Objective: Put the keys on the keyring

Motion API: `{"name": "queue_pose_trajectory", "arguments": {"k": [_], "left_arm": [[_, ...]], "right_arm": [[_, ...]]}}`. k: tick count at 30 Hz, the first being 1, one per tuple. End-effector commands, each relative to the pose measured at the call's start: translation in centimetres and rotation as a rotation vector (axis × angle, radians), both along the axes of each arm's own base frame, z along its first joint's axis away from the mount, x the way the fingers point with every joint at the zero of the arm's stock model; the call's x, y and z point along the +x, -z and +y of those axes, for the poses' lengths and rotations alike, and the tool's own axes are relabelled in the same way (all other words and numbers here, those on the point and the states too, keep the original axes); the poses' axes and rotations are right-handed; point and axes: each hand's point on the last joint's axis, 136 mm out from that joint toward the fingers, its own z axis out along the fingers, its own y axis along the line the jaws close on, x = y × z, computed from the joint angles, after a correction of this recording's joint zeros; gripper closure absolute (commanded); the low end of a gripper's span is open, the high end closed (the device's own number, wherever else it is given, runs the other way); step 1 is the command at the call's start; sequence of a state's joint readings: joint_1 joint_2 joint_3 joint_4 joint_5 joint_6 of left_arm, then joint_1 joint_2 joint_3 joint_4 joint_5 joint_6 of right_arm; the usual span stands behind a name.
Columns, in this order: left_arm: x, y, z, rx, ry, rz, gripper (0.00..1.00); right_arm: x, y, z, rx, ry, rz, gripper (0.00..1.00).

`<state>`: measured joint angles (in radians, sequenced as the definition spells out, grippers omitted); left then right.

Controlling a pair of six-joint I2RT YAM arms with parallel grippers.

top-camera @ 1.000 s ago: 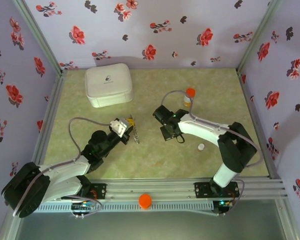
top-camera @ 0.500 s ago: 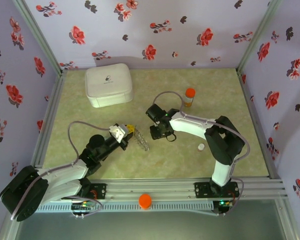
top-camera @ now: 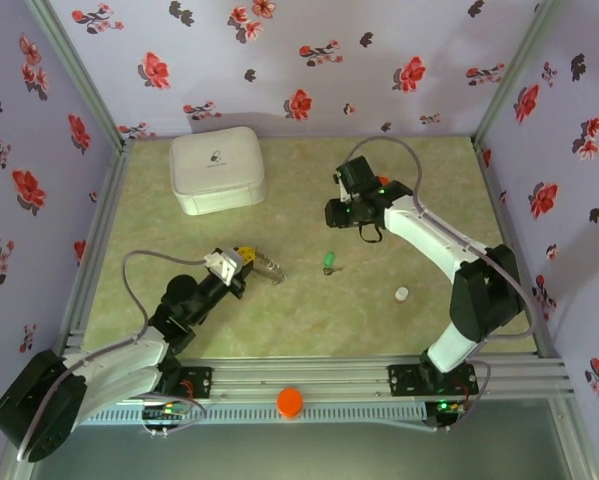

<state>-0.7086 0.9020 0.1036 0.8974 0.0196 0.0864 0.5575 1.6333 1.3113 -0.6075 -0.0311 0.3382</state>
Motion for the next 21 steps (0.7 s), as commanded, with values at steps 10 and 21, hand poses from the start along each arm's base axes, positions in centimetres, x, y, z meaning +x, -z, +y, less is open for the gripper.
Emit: {"name": "queue_pose_trajectory", "arguments": {"k": [10,21], "left_arm": [[-0.9,-1.3,0.0,-0.087,0.043,-0.026,1.0],[-1.1,-1.3,-1.1,-0.101,0.101,0.014,1.0]], "right_arm": [[-6.9,9.4,1.6,0.162,0.286,0.243,0.61],[-6.4,10.7,1.0,0.155,0.31,0.216,0.68]]}}
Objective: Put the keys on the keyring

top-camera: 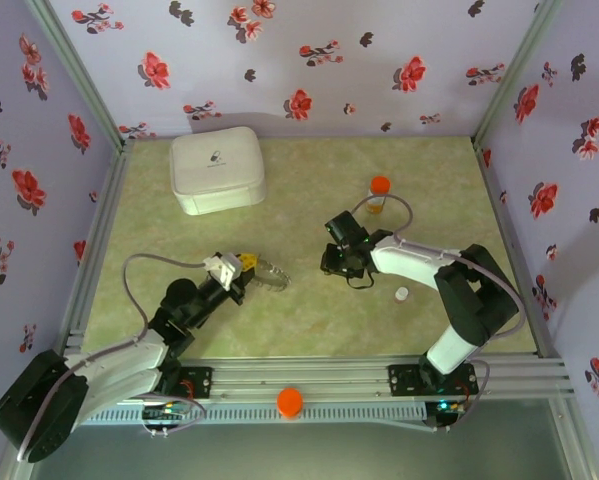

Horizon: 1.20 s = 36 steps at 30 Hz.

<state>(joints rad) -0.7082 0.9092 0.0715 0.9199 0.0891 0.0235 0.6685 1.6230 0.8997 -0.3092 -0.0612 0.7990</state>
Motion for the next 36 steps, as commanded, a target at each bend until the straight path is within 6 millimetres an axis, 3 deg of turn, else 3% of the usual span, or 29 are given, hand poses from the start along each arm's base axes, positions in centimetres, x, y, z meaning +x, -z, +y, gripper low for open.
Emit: {"name": "queue_pose_trajectory", "arguments": {"k": [1,8,12,19,27,36], "left_arm": [[0.0,-2.4,-0.6,-0.07,0.034,-0.037,1.0],[-0.1,-2.2,-1.4,-0.065,0.073,-0.003,1.0],[-0.1,-2.3,-1.6,-0.064,0.081,-0.003,1.0],[-0.1,-2.6,-1.8,-0.065,0.091,-0.006,1.0],[-0.2,-2.7,-1.8,-0.067,0.092,-0.007,1.0],[-0.2,-2.4,-1.8,-0.059,0.093,-0.003,1.0]], "right_arm": [[0.8,0.0,0.1,0.015,0.034,-0.025,0.69],[0.6,0.6,-0.8,-0.03,0.052,-0.017,0.71],[0.3,0.6,-1.6,-0.067,0.06,-0.021,0.68],[-0.1,1.4,0.0,-0.017,0.033,0.012,0.78],[-0.3,1.7,-0.6,-0.049,0.042,0.018,0.72],[-0.2,2.2,0.6,-0.004,0.031,0.039,0.79]]}}
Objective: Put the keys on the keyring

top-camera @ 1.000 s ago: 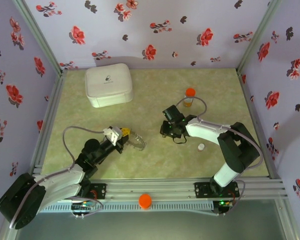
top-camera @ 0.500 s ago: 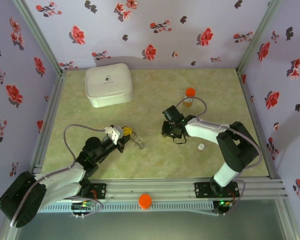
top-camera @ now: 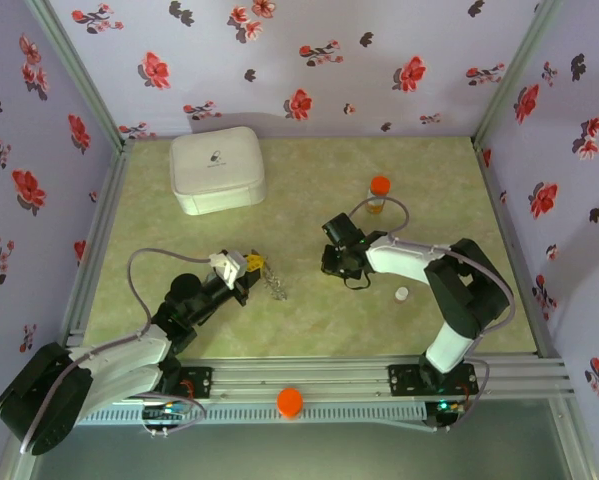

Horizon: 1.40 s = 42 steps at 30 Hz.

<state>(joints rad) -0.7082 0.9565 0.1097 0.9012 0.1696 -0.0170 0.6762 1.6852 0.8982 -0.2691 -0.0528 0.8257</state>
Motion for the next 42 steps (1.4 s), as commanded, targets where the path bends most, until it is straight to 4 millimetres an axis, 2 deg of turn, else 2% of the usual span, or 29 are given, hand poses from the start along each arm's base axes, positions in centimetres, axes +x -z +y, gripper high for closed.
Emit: {"name": "queue_pose_trajectory", "arguments": {"k": [1,3,9,13,16,18,20,23,26,30,35,38,42], "left_arm": [[0.2,-2.6,-0.3,-0.054,0.012,-0.055,1.0],[0.2,-2.6,-0.3,-0.054,0.012,-0.056,1.0],[0.2,-2.5,-0.4,-0.049,0.013,-0.057,1.0],[0.2,-2.5,-0.4,-0.042,0.012,-0.065,1.0],[0.3,-2.7,-0.4,-0.035,0.012,-0.073,1.0],[0.3,-2.6,-0.5,-0.026,0.012,-0.077,1.0],[0.4,-2.5,-0.5,-0.013,0.007,-0.084,1.0],[0.9,-2.6,-0.2,-0.001,-0.02,-0.095,1.0],[1.6,-2.6,0.3,0.007,-0.07,-0.104,1.0],[2.7,-3.0,1.8,0.001,-0.175,-0.128,1.0],[2.6,-2.9,2.1,0.004,-0.185,-0.127,1.0],[2.3,-2.8,1.8,-0.004,-0.163,-0.112,1.0],[1.9,-2.6,1.5,-0.013,-0.131,-0.091,1.0]], "right_arm": [[-0.4,0.5,0.2,0.004,0.011,0.016,0.79],[-0.3,0.4,0.1,0.001,0.009,0.012,0.8],[-0.2,-0.4,-0.1,-0.011,-0.013,-0.013,0.92],[-0.3,-2.1,-0.7,-0.063,-0.091,-0.05,1.0],[-1.1,-3.8,-1.1,-0.117,-0.228,-0.058,1.0],[-2.4,-4.9,-0.9,-0.14,-0.352,-0.035,1.0],[-4.7,-5.5,-0.4,-0.14,-0.475,0.037,1.0],[-8.5,-5.9,0.0,-0.131,-0.61,0.182,1.0],[-11.6,-5.7,-0.7,-0.184,-0.685,0.308,1.0],[-13.2,-5.6,-1.2,-0.197,-0.713,0.38,1.0],[-12.0,-4.3,-0.3,-0.221,-0.75,0.398,1.0],[-9.8,-3.5,1.0,-0.229,-0.758,0.357,1.0],[-6.4,-2.6,1.8,-0.254,-0.759,0.312,1.0]]}}
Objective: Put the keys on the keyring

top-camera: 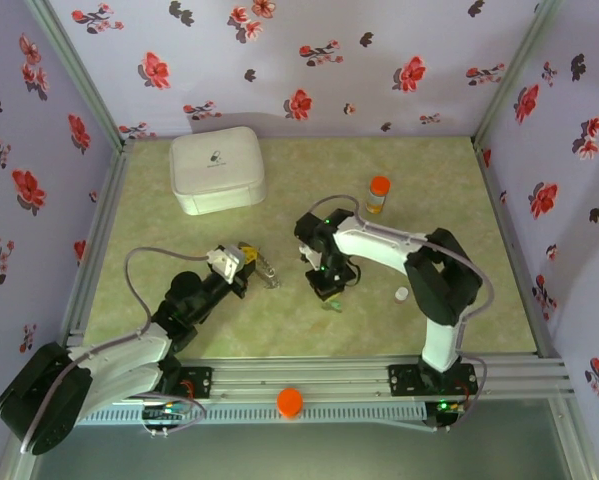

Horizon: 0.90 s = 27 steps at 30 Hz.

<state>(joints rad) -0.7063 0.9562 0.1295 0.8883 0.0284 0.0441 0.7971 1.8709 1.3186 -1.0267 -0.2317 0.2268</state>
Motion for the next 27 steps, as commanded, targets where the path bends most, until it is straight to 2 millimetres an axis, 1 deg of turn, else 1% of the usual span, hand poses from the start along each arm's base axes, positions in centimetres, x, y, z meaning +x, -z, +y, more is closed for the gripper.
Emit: {"name": "queue_pose_trajectory", "arguments": {"k": [1,3,6,11,13,17,21,24,27], "left_arm": [[-0.1,-2.0,-0.2,-0.051,0.018,-0.04,1.0],[-0.2,-1.9,-0.3,-0.049,0.028,-0.036,1.0],[-0.1,-1.9,-0.4,-0.043,0.03,-0.033,1.0],[0.1,-1.7,-0.8,-0.036,0.04,-0.024,1.0],[0.1,-1.7,-0.9,-0.034,0.042,-0.024,1.0],[0.3,-1.8,-1.0,-0.031,0.043,-0.026,1.0],[0.5,-1.6,-1.3,-0.027,0.045,-0.021,1.0],[0.5,-1.7,-1.4,-0.028,0.048,-0.025,1.0],[0.6,-1.9,-1.4,-0.025,0.046,-0.033,1.0]], "right_arm": [[3.1,0.1,0.4,0.007,-0.027,-0.057,1.0],[4.2,0.4,0.7,0.013,-0.031,-0.066,0.99],[5.4,0.8,1.1,0.022,-0.036,-0.08,0.96],[6.7,1.6,1.6,0.041,-0.018,-0.099,0.92],[7.2,1.7,1.7,0.045,-0.001,-0.113,0.89],[7.6,1.9,1.5,0.055,0.045,-0.134,0.79],[7.7,1.4,1.5,0.096,0.1,-0.167,0.67],[7.5,1.1,1.1,0.11,0.136,-0.197,0.62],[7.6,0.2,0.8,0.155,0.202,-0.256,0.58]]}}
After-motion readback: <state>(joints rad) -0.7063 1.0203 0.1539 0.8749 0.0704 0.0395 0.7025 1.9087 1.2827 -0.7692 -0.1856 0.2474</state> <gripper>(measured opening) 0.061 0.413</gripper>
